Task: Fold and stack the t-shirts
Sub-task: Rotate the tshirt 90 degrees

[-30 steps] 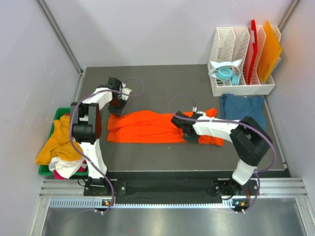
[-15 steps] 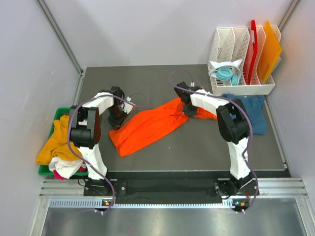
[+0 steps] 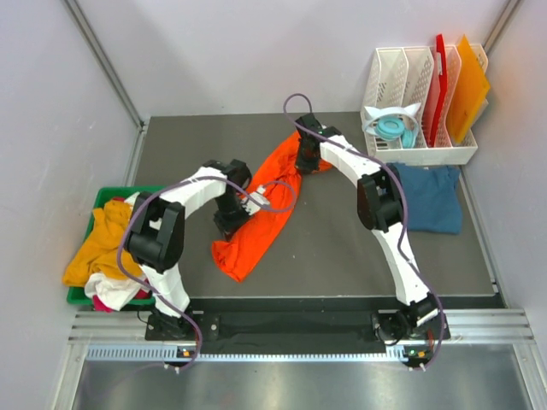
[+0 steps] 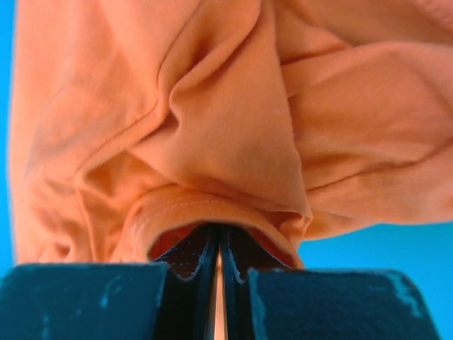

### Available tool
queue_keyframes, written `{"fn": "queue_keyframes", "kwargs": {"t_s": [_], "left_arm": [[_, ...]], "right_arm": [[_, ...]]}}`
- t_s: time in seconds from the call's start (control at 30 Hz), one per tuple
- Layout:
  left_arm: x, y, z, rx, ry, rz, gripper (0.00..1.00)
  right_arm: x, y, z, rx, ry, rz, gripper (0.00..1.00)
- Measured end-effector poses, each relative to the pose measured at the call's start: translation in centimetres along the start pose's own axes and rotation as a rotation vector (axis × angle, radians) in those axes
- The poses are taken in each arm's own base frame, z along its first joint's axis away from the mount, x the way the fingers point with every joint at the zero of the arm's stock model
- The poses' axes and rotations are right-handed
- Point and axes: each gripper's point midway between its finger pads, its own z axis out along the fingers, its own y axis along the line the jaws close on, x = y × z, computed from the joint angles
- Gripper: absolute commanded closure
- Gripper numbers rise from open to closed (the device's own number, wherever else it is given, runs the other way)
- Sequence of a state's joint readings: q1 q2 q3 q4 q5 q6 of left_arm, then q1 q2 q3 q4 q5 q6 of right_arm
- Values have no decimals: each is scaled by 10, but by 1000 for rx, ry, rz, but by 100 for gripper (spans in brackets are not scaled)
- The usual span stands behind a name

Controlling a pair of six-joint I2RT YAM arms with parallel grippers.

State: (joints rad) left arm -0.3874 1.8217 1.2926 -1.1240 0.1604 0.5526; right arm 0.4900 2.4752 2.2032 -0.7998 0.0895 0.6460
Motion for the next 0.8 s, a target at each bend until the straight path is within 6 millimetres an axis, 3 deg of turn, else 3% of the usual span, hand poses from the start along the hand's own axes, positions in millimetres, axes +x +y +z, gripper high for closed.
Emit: {"fn": "queue_keyframes", "kwargs": {"t_s": [0.2, 0.43, 0.63, 0.8], "left_arm": [[-20, -47, 8, 39, 20, 148, 100], [-25, -73, 17, 67, 46, 194, 100], [-29, -57, 13, -15, 26, 167, 100], [-37, -29, -16, -101, -106, 80, 99]], "right_arm": [[15, 35, 1, -165, 84, -5, 93], [28, 46, -3, -224, 129, -58, 94], [28, 23, -13, -178, 95, -71, 82], [10, 1, -59, -120, -35, -81, 79]]}}
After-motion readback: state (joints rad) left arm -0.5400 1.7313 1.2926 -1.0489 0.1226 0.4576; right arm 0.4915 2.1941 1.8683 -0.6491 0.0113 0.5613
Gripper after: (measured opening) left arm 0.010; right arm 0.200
